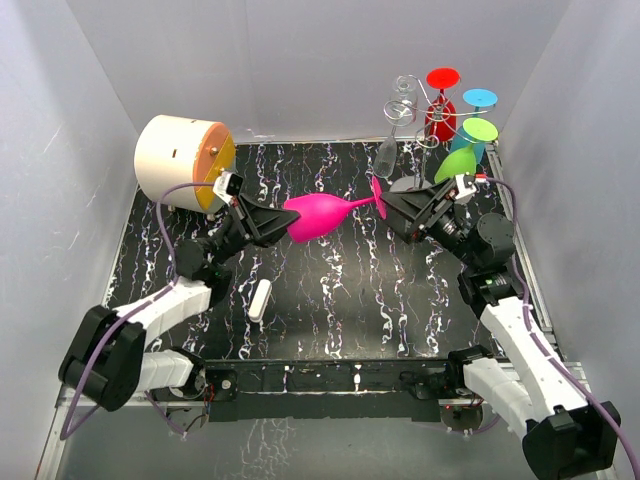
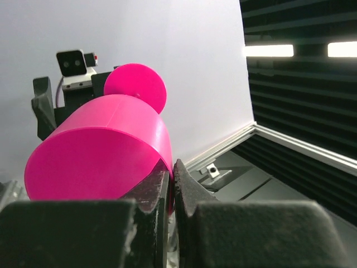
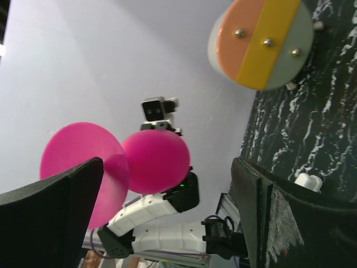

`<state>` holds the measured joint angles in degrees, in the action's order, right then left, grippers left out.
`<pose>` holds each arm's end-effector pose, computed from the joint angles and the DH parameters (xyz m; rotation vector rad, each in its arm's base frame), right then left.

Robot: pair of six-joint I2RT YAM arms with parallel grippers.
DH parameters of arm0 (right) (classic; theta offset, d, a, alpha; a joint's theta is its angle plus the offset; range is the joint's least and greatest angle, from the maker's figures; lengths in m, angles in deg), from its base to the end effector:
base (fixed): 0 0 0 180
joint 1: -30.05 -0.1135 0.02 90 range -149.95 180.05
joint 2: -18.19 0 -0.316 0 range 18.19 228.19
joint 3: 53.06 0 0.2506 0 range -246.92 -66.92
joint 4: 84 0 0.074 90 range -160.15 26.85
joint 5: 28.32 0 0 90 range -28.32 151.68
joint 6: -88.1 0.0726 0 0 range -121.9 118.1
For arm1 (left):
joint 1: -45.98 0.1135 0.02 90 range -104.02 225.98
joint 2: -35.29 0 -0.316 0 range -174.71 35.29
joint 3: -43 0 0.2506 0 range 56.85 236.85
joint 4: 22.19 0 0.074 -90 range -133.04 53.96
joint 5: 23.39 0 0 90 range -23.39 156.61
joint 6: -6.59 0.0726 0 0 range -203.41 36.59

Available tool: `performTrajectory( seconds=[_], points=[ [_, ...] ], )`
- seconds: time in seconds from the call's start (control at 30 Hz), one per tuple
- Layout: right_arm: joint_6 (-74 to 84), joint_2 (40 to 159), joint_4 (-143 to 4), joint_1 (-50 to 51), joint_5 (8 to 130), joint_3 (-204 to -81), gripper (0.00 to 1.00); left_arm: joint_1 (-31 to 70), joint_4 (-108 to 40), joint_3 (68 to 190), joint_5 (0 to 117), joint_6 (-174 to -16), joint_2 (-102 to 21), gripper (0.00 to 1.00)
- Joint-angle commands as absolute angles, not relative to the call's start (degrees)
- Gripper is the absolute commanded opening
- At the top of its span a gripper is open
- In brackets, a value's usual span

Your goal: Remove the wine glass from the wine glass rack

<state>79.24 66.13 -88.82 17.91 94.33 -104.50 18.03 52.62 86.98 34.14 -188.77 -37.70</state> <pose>0.1796 0.0787 0.3830 0.4635 1.6400 1.6822 0.1946 -0.1474 0.3911 -0.0644 1.2048 -2.3301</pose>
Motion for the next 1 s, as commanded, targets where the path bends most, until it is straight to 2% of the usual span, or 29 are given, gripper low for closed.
performTrajectory(
  seconds=[0.0, 0.17, 0.23, 0.37, 0.47, 0.73, 0.97],
  points=[
    [67.2, 62.4, -77.3, 18.5, 91.0, -106.0, 0.98, 20.3, 46.0, 87.0, 30.2, -181.7, -30.0, 0.00],
    [56.0, 59.9, -63.3, 18.6, 82.8, -111.3, 0.98, 21.7, 18.3, 89.1, 27.3, -169.6, -21.8, 0.00],
    [50.9, 59.4, -57.8, 18.7, 78.6, -113.4, 0.98, 22.1, 0.4, 92.6, 28.1, -159.4, -18.2, 0.00],
    [40.5, 58.7, -49.3, 18.7, 69.0, -117.6, 0.98, 22.1, -40.2, 107.0, 39.8, -136.4, -15.7, 0.00],
    [35.3, 57.9, -46.0, 18.7, 64.0, -119.9, 0.98, 22.1, -59.3, 116.8, 48.8, -126.2, -18.2, 0.00],
    [30.1, 55.7, -45.6, 18.7, 59.5, -121.8, 0.98, 22.0, -82.6, 134.2, 62.1, -111.1, -33.5, 0.00],
    [29.6, 55.8, -45.7, 18.7, 60.0, -121.1, 0.98, 21.8, -85.9, 144.6, 69.5, -103.2, -49.0, 0.00]
  ],
)
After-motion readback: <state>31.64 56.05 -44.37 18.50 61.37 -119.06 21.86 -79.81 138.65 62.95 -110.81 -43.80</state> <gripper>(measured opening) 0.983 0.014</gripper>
